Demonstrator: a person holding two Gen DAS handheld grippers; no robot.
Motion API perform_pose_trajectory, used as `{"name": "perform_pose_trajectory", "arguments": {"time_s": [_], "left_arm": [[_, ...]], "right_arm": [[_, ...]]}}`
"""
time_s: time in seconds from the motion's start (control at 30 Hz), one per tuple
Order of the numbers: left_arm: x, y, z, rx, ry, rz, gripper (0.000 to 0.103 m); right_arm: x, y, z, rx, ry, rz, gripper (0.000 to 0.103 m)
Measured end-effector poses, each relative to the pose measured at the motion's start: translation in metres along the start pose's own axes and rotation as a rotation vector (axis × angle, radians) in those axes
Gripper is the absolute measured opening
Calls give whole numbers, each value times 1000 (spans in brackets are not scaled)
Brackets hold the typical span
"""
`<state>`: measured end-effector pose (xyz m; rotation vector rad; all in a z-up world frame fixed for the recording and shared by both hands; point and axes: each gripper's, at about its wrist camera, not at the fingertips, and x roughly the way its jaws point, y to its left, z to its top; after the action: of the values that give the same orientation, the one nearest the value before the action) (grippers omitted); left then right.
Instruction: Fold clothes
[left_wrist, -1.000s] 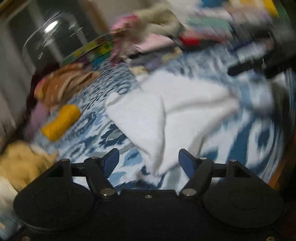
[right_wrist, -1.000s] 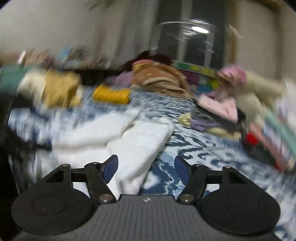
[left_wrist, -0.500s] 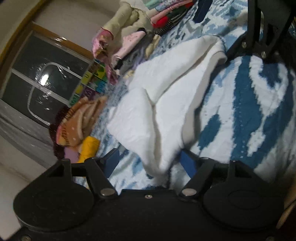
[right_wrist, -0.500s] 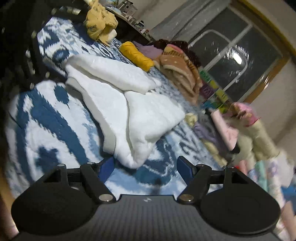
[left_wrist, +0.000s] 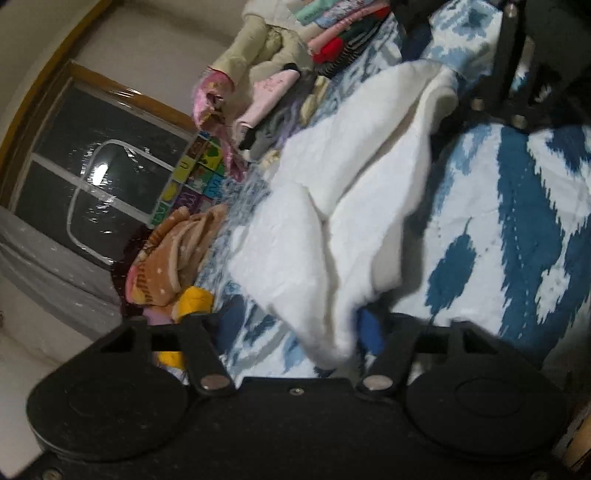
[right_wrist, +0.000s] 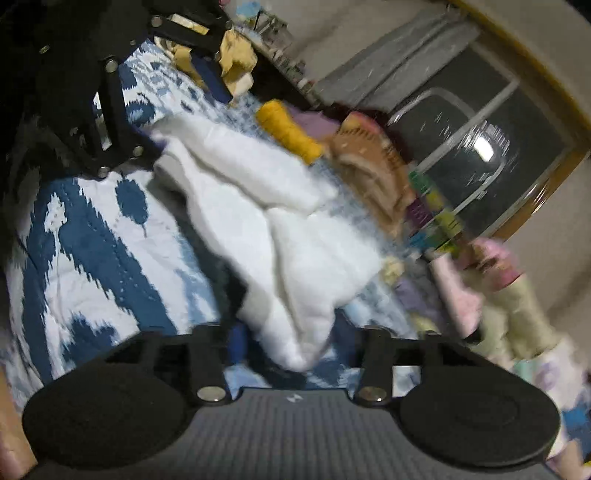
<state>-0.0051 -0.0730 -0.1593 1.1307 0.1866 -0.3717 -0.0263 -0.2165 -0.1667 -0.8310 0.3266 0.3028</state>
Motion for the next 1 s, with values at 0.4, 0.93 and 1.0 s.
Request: {"name": "perform_pose_trajectory", "arguments": {"time_s": [0.4,0.93,1.0], "left_arm": [[-44,18,-4,-3,-2,-29,19],[-19,71,-12,-287,-105,-34,43],[-13,83,-13,-349,-125,-58,43]], "right_arm": [[-52,1,16,30,-13,80,35],[-44,-32,14,132,-191,-153,68],[-36,-46,14,225,-202,-127,68]]}}
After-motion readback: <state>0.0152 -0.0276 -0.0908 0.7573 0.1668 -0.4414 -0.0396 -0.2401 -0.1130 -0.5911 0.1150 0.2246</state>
